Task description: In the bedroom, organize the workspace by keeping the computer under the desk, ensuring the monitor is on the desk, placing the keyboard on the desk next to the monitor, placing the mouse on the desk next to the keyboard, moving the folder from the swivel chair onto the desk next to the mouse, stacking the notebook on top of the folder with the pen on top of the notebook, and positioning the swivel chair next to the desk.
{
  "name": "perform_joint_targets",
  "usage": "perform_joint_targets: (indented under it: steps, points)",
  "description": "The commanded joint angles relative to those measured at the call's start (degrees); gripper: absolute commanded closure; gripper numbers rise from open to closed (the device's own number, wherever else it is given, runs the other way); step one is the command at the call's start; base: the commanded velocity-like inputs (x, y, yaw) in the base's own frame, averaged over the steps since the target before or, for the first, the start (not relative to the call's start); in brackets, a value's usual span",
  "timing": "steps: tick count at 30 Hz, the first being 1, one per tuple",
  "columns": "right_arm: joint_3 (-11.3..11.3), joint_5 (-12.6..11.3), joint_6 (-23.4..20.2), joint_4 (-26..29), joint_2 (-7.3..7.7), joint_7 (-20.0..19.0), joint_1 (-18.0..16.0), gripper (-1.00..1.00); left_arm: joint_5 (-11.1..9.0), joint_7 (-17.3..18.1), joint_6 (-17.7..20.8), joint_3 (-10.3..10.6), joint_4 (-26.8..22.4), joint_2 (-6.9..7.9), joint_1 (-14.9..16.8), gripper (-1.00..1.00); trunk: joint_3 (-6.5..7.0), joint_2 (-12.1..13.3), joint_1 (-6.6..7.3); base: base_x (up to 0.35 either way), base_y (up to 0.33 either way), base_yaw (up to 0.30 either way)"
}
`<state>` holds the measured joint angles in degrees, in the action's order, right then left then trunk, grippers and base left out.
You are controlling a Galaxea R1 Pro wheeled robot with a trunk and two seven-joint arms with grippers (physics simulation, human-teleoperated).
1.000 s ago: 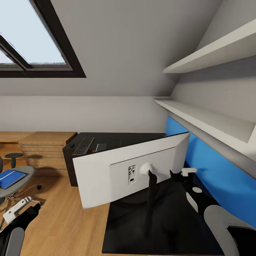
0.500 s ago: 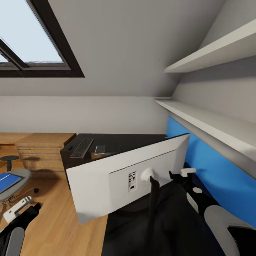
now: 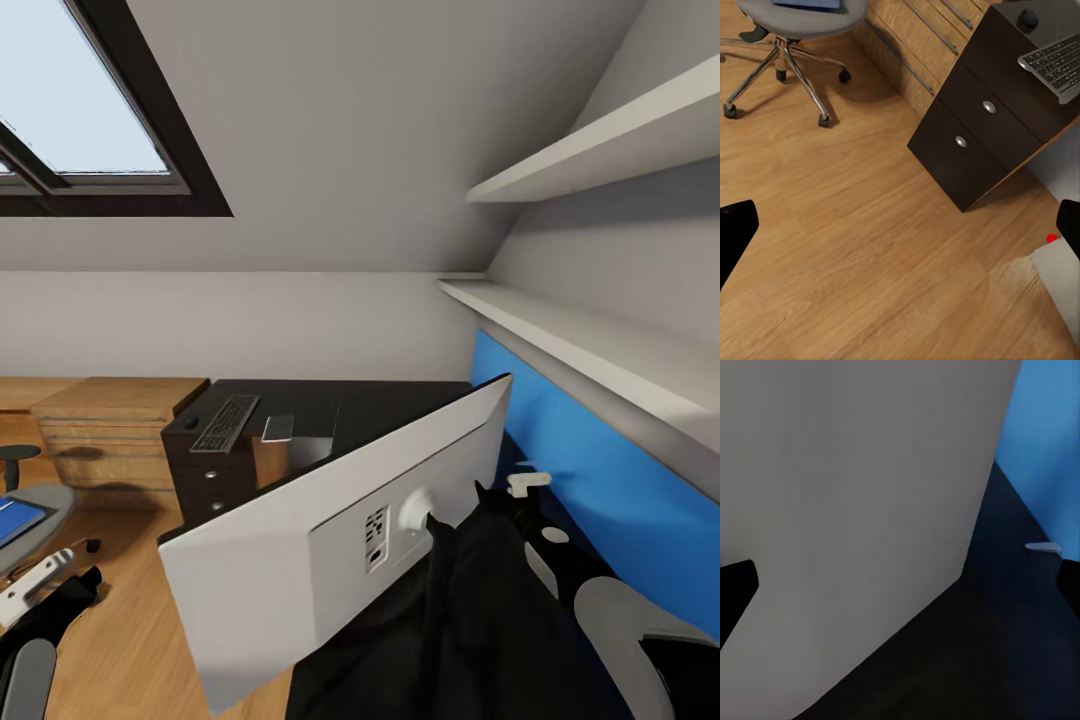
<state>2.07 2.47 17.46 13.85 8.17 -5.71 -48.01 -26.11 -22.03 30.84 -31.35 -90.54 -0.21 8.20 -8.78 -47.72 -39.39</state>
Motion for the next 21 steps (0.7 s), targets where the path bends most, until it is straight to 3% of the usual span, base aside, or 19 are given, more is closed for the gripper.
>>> perform_joint_targets:
  steps: [1,9,16,21]
  points:
    - [0.27,0.25,0.18,-0.06,0.0,-0.25,-0.06,-1.0,-0.61,-0.4,0.17,-0.07,-0.16,-0.03,0.06,-1.0,-0.09,-0.07,-0.01,0.077,0.0,0.0]
    - [0.17,0.25,0.18,-0.06,-0.02,-0.26,-0.05,-1.0,-0.61,-0.3,0.1,-0.12,-0.33,-0.15,0.06,-1.0,-0.09,-0.07,-0.01,0.127,0.0,0.0]
    - [-2.3,0.9,0.2,-0.13,-0.36,-0.27,-0.01,-1.0,-0.61,-0.3,0.1,-0.12,-0.4,-0.22,0.06,-1.0,-0.09,-0.07,-0.01,0.003,0.0,0.0]
    - [-2.9,3.26,0.21,-0.15,-0.73,-0.35,0.1,-1.0,-0.61,-0.3,0.1,-0.12,-0.38,-0.22,0.06,-1.0,-0.09,-0.07,-0.01,0.0,0.0,0.0]
